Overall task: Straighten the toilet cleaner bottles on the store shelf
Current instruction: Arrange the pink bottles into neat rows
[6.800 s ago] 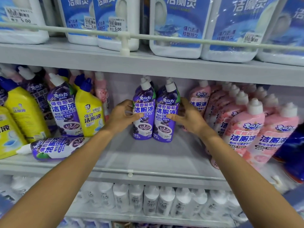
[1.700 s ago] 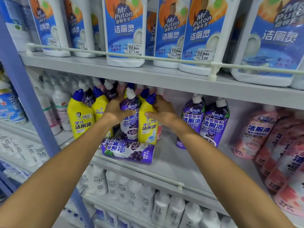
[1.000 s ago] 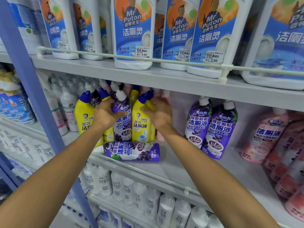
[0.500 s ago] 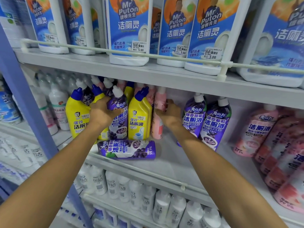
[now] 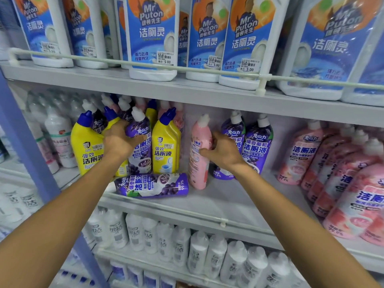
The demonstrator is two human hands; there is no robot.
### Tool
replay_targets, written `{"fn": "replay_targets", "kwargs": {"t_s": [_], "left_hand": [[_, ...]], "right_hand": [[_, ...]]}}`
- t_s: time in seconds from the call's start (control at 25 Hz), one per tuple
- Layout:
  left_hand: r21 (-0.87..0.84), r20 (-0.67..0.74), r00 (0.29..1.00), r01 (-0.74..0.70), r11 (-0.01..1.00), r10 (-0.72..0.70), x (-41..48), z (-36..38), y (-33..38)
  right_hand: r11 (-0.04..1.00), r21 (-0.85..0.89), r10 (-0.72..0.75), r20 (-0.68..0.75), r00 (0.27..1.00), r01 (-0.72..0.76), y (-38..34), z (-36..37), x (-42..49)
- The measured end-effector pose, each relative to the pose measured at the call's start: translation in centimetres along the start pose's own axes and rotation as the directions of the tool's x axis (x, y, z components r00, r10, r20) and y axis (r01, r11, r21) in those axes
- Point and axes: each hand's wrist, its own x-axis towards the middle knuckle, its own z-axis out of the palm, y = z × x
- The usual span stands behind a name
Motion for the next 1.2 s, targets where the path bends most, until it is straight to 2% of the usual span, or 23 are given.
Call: {"fn": "replay_targets", "kwargs": {"t_s": [0.16, 0.28, 0.36, 0.52, 0.6, 0.72, 0.8, 0.92, 1.0, 1.08, 1.16, 1.2], "left_hand": [[0.057, -0.002, 0.999, -0.045, 0.997, 0.045, 0.0, -0.4, 0.5], [0.039, -0.076, 0.987, -0.142, 0.989, 0.145, 1.0, -0.9, 1.0], [0.001, -0.045, 0.985, -0.169, 0.986, 0.169, 2.0, -1.6, 1.0], [-0.06, 0.027, 0.987, -0.155, 0.986, 0.157, 3.0, -1.9, 0.2], [-0.048, 0.031, 0.989, -0.141, 0.989, 0.142, 2.9, -1.5, -0.1], [-0.161, 0.036, 0.996, -0.07, 0.985, 0.077, 2.7, -1.2, -0.7], [-0.146, 0.03, 0.996, -0.077, 0.986, 0.082, 2.4, -1.4, -0.7], [0.077, 0.004, 0.986, -0.166, 0.983, 0.166, 1.2, -2.1, 0.5], [0.198, -0.108, 0.962, -0.227, 0.954, 0.251, -0.4, -2.6, 2.3], [0.183, -0.138, 0.913, -0.356, 0.916, 0.383, -1.9, -2.3, 5.2], [0.07, -0.026, 0.883, -0.466, 0.882, 0.469, -2.6, -1.3, 8.4], [0.015, 0.04, 0.888, -0.459, 0.888, 0.458, -2.3, -0.6, 9.8]], "right_hand": [[0.996, 0.084, 0.031, -0.012, 0.999, -0.03, -0.6, 0.7, -0.7], [0.999, 0.023, 0.04, 0.028, 0.999, -0.04, -0.9, 0.1, -0.9], [0.999, 0.006, 0.041, 0.051, 0.998, -0.042, -0.6, -0.7, -1.4], [0.999, 0.023, 0.034, 0.064, 0.997, -0.036, 0.2, -2.3, -3.3], [0.998, 0.026, 0.048, 0.055, 0.997, -0.049, 0.6, -2.7, -3.9], [0.998, 0.019, 0.054, 0.047, 0.997, -0.055, 0.5, -2.9, -4.2], [0.998, 0.032, 0.054, 0.053, 0.997, -0.055, 0.2, -3.1, -4.4], [0.998, 0.036, 0.04, 0.054, 0.998, -0.042, 0.2, -3.5, -4.8], [0.999, 0.027, 0.029, 0.055, 0.998, -0.03, 0.5, -4.0, -5.1], [0.998, 0.039, 0.037, 0.067, 0.997, -0.04, 1.1, -4.6, -5.6], [0.997, 0.055, 0.048, 0.065, 0.997, -0.051, 1.8, -5.3, -6.1], [0.998, 0.05, 0.046, 0.06, 0.997, -0.049, 2.2, -5.7, -6.5]]}}
